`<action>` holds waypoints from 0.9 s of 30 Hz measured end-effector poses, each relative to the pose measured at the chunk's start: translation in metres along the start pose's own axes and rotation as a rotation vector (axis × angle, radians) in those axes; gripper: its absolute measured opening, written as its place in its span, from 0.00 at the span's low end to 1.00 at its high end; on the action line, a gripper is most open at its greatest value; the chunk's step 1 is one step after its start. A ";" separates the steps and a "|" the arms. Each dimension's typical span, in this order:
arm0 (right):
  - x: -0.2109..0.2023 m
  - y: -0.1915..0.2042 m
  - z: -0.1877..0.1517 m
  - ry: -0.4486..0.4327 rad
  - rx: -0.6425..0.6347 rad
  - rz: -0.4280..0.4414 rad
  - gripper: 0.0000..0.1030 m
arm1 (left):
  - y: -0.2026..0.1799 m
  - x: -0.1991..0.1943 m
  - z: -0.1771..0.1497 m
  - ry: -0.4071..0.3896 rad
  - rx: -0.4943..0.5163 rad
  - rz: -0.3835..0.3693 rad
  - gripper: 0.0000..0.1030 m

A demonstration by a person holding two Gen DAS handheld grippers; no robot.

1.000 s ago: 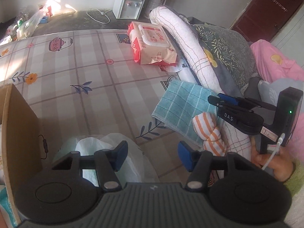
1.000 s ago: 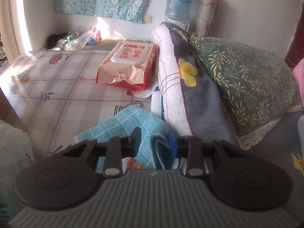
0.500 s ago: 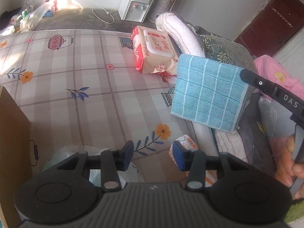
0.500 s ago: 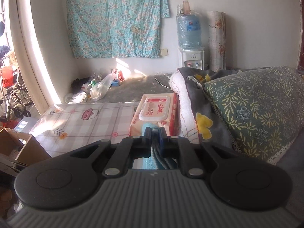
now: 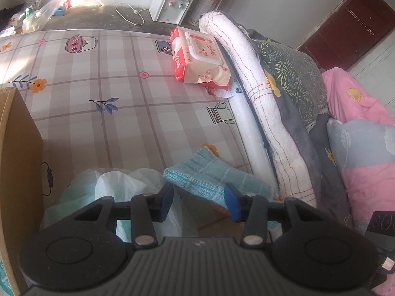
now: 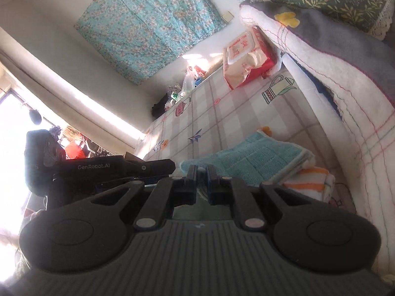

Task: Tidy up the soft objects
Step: 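Close the right gripper on the edge of the blue checked towel, then lift the blue towel with the right gripper off the mattress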

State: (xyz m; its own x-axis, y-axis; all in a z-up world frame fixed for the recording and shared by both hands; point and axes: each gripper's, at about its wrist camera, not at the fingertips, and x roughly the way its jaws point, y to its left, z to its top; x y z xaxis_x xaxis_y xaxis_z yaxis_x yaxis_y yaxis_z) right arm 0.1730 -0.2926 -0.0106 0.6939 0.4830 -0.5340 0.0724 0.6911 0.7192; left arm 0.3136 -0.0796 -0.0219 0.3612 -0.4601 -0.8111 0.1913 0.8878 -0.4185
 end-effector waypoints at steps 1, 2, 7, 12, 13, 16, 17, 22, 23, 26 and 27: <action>-0.003 -0.010 -0.005 -0.012 0.041 -0.010 0.06 | -0.002 0.002 0.000 0.005 0.000 -0.008 0.44; -0.005 -0.018 -0.008 -0.021 0.075 -0.011 0.06 | -0.004 0.004 -0.001 0.012 0.000 -0.019 0.44; -0.014 -0.041 -0.018 -0.043 0.194 -0.020 0.06 | -0.013 0.006 -0.007 0.028 0.009 -0.056 0.44; -0.007 -0.046 -0.004 -0.066 0.193 -0.042 0.06 | -0.016 0.009 -0.008 0.031 0.014 -0.062 0.44; -0.004 -0.044 0.006 -0.068 0.174 -0.046 0.06 | -0.017 0.010 -0.007 0.031 0.013 -0.063 0.44; 0.006 -0.040 0.028 -0.075 0.119 -0.078 0.06 | -0.019 0.014 -0.005 0.033 0.006 -0.065 0.44; 0.011 -0.040 0.035 -0.077 0.105 -0.098 0.06 | -0.018 0.016 -0.003 0.035 0.001 -0.063 0.44; 0.042 -0.043 0.066 -0.027 -0.002 -0.224 0.06 | -0.015 0.034 0.010 0.082 -0.043 -0.058 0.47; 0.047 -0.046 0.068 -0.016 -0.004 -0.238 0.06 | -0.013 0.039 0.013 0.094 -0.060 -0.056 0.50; 0.062 -0.052 0.070 0.041 -0.014 -0.269 0.06 | -0.009 0.049 0.023 0.115 -0.104 -0.054 0.55; 0.066 -0.052 0.070 0.056 -0.026 -0.276 0.07 | -0.008 0.054 0.026 0.125 -0.122 -0.055 0.58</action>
State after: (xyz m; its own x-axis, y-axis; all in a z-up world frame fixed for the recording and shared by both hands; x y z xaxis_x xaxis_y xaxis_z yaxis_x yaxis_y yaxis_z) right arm 0.2647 -0.3340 -0.0517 0.6100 0.3032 -0.7321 0.2338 0.8139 0.5318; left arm 0.3555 -0.1122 -0.0516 0.2352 -0.5111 -0.8267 0.0930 0.8585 -0.5043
